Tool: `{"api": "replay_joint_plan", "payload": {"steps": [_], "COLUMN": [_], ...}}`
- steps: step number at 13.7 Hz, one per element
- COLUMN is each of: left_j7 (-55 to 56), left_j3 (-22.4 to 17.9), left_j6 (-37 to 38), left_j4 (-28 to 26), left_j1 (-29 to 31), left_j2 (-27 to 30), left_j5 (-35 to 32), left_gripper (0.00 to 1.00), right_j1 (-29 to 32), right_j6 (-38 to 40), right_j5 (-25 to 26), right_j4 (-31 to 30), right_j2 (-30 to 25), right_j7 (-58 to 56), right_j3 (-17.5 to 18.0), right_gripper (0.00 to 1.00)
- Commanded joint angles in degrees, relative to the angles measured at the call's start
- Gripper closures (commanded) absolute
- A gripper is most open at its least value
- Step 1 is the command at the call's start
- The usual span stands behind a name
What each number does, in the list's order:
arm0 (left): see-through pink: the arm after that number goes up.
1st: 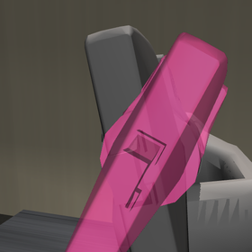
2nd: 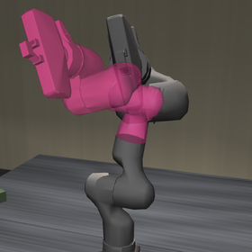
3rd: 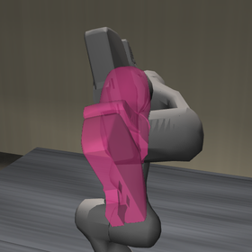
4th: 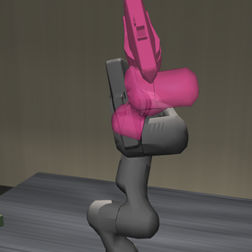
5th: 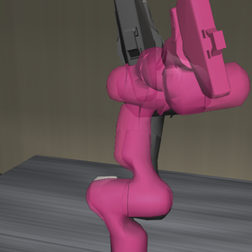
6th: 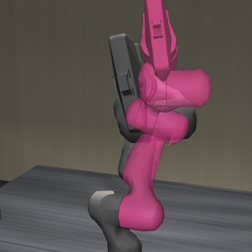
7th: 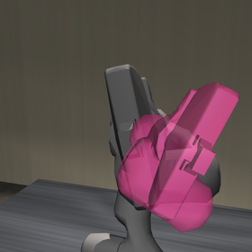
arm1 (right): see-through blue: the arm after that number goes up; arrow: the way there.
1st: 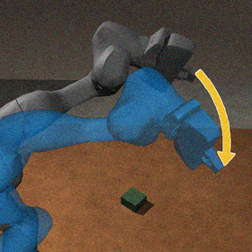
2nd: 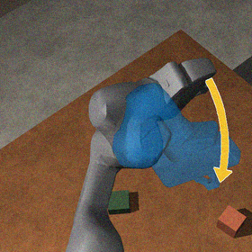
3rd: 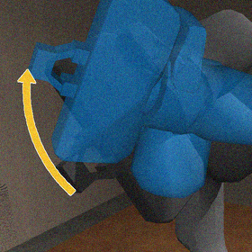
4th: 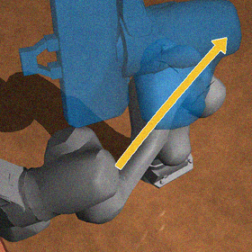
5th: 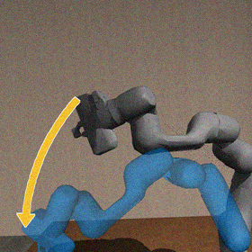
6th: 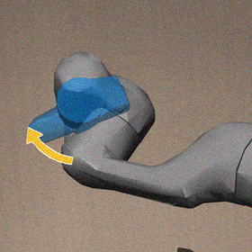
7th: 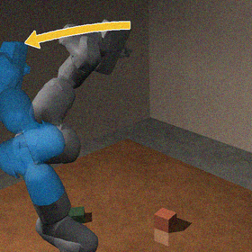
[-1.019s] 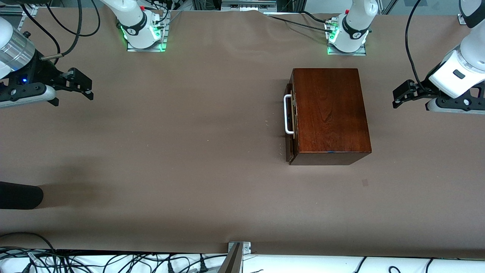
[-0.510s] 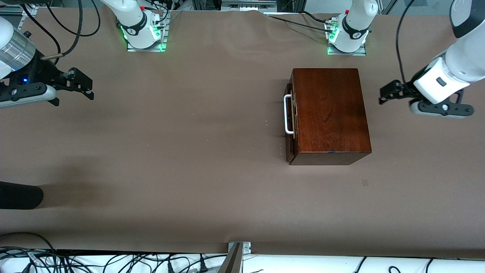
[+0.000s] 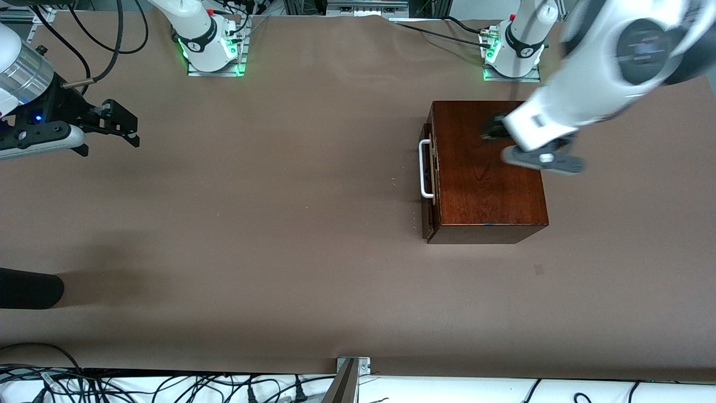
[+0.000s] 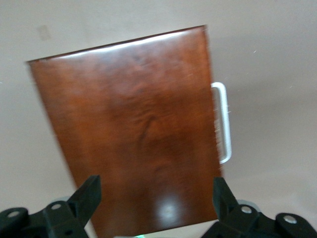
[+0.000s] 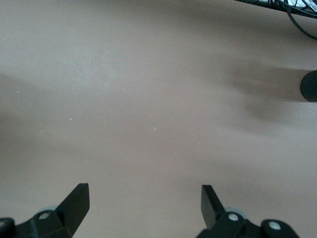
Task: Open drawer, take yellow block, close drawer
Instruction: 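Move the left gripper to the white drawer handle of the wooden box, then hook the left gripper onto the white drawer handle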
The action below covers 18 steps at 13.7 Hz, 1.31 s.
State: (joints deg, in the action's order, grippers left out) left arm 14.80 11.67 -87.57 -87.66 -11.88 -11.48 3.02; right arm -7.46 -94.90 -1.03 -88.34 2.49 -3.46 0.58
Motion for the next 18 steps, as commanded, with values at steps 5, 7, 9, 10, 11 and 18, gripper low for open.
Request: {"api": "replay_joint_plan", "payload": {"steps": [5,7,9,10,11,18], "left_j7": [16.6,19.1,22.8,24.1,25.4,30.9], "left_j3": [-0.2,-0.2,-0.2,-0.2,-0.2,-0.2], "left_j6": [-7.7,-9.4,-11.3,-12.6,-14.5,-21.5], "left_j4": [5.4,4.7,2.7,1.3,-0.4,-10.3], "left_j1": [-11.9,-13.1,-14.8,-15.7,-16.3,-19.1], "left_j2": [-11.8,-13.1,-13.7,-13.7,-13.7,-13.8], "left_j5": [-9.2,-10.1,-10.1,-10.1,-10.1,-16.6], "left_gripper": [0.0,0.0,0.0,0.0,0.0,0.0], "right_j1": [0.5,0.5,0.5,0.5,0.5,0.5], "right_j6": [1.9,1.8,1.8,1.8,1.8,1.2], "right_j5": [-1.1,-1.1,-1.1,-1.1,-1.1,-1.1], "right_j4": [0.5,0.5,0.6,0.6,0.6,0.7], "right_j2": [-0.6,-0.6,-0.6,-0.6,-0.6,-0.6], "right_j7": [-0.2,-0.2,-0.1,-0.1,-0.1,-0.1], "right_j3": [1.1,1.3,2.1,2.1,2.1,2.7], "right_gripper": [0.0,0.0,0.0,0.0,0.0,0.0]}}
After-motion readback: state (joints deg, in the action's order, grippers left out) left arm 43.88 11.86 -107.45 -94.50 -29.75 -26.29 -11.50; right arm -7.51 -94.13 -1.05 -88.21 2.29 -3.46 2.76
